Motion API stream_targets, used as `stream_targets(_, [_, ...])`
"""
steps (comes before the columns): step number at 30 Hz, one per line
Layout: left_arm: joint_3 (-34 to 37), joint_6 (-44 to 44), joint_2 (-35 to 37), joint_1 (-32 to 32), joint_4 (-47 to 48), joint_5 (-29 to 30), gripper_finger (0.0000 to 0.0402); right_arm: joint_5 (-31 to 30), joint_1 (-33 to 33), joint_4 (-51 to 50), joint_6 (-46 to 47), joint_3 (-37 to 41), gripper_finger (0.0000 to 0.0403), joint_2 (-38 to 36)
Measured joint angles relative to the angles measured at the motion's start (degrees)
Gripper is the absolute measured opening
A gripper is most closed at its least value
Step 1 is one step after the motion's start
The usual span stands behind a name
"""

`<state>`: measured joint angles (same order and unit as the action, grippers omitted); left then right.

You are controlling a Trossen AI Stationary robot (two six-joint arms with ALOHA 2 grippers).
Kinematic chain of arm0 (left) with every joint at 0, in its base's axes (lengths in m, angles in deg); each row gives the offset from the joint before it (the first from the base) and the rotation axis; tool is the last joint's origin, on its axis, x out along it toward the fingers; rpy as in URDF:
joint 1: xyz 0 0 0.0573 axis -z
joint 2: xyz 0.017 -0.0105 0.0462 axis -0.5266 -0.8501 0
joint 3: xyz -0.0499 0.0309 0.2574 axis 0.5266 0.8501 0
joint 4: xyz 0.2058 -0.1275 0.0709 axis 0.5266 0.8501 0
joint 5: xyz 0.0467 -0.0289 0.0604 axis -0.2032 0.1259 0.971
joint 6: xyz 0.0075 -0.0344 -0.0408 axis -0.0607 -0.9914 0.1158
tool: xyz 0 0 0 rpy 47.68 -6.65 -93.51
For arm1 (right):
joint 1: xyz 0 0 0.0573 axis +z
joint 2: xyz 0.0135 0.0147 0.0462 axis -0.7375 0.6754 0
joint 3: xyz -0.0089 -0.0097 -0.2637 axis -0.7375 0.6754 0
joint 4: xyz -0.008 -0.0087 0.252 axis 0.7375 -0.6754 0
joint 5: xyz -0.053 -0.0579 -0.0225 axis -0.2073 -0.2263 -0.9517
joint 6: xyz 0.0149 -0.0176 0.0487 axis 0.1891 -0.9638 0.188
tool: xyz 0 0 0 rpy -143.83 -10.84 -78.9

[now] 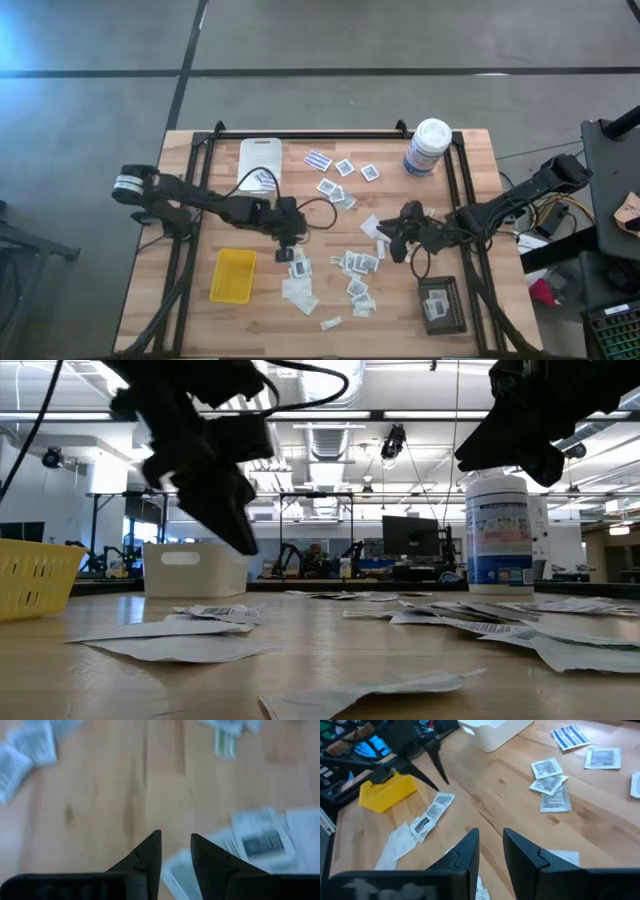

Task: Pick & Place First Aid Supplies
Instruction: Put the towelette pack into the black bin

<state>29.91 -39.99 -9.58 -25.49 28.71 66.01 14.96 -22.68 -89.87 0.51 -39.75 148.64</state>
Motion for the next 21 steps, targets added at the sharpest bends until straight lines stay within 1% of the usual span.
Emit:
stream_targets(4, [0.8,-3.9,0.6,1.9,4.8,-1.0,0.0108,0.0,0.0,6.1,-2.0,0.0,0.0086,5.4])
stream_targets(9, [2.5,-5.2,0.6,2.9,4.8,-1.5,0.0108,0.0,-0.9,15.2,-5.2,-0.1,0.0079,13.2])
stream_targets(15, [5.4,-6.3,0.6,2.8,3.7,-1.5,0.0108,0.4,-3.3,16.4,-4.7,-2.1,0.0075,18.8])
stream_targets(21, [9.1,-6.6,0.6,2.8,-1.7,-1.5,0.0108,4.0,-5.5,16.6,-4.7,-4.7,0.0077,23.4])
